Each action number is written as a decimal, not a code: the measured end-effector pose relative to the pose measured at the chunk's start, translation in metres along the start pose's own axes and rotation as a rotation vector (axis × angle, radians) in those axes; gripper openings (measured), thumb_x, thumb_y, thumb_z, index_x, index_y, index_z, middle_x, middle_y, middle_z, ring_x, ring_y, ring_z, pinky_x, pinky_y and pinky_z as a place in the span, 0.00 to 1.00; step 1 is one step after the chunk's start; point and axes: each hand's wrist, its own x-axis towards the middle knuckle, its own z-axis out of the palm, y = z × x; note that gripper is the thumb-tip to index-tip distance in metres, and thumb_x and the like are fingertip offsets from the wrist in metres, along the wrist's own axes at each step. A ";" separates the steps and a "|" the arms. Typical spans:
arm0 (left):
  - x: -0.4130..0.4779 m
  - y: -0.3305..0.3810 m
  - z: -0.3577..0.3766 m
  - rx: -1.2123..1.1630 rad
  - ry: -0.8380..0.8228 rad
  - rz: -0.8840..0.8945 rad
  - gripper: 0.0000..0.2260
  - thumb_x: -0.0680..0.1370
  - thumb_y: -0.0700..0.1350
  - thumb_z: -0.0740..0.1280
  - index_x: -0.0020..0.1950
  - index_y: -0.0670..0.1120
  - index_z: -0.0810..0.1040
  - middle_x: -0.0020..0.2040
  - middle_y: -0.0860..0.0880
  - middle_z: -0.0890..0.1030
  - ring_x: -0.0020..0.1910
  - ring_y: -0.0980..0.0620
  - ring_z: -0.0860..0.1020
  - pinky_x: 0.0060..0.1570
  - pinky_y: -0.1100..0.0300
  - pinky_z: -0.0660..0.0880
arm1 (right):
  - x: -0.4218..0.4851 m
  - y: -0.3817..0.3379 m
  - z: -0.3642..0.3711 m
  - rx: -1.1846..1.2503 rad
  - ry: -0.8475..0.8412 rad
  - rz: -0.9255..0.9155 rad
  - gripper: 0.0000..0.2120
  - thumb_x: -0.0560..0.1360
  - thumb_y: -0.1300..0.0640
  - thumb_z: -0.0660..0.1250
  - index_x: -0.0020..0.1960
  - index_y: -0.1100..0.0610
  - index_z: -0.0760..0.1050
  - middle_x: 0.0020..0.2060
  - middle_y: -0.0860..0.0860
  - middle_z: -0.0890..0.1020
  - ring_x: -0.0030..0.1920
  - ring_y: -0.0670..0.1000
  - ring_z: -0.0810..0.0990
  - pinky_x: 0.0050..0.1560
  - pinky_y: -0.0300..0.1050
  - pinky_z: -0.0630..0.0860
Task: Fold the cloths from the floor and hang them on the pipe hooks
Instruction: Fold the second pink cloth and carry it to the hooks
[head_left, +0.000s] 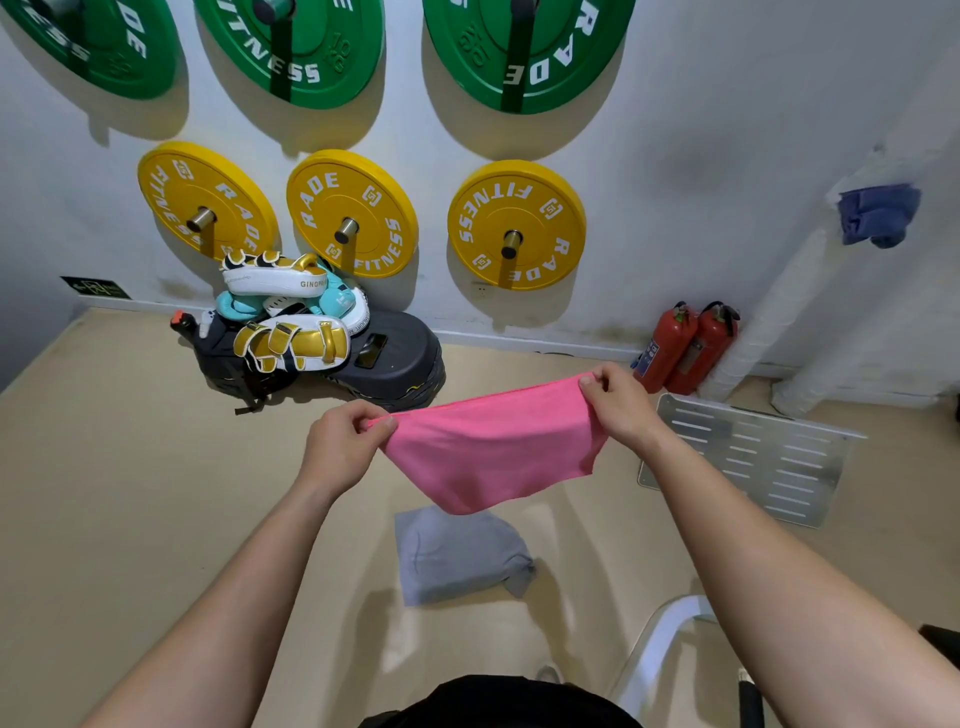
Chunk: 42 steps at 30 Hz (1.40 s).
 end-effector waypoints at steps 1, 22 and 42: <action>0.002 0.001 0.000 -0.052 0.026 -0.035 0.02 0.75 0.47 0.73 0.43 0.50 0.84 0.41 0.52 0.84 0.45 0.51 0.81 0.47 0.54 0.76 | 0.002 0.000 0.001 0.031 0.008 0.017 0.09 0.80 0.54 0.62 0.47 0.59 0.76 0.42 0.52 0.79 0.45 0.52 0.76 0.45 0.46 0.69; -0.033 0.056 0.066 -0.579 -0.199 -0.154 0.07 0.77 0.36 0.71 0.53 0.42 0.86 0.41 0.43 0.86 0.42 0.49 0.83 0.51 0.50 0.82 | -0.080 -0.062 0.094 0.586 -0.044 0.106 0.04 0.70 0.52 0.74 0.44 0.50 0.85 0.40 0.49 0.87 0.43 0.52 0.86 0.49 0.54 0.82; 0.019 0.069 0.071 0.082 -0.294 0.143 0.20 0.66 0.52 0.79 0.56 0.56 0.80 0.59 0.51 0.77 0.62 0.50 0.73 0.62 0.51 0.71 | -0.020 -0.038 -0.008 0.372 -0.300 -0.186 0.07 0.77 0.68 0.66 0.50 0.60 0.80 0.36 0.46 0.80 0.36 0.40 0.76 0.41 0.34 0.73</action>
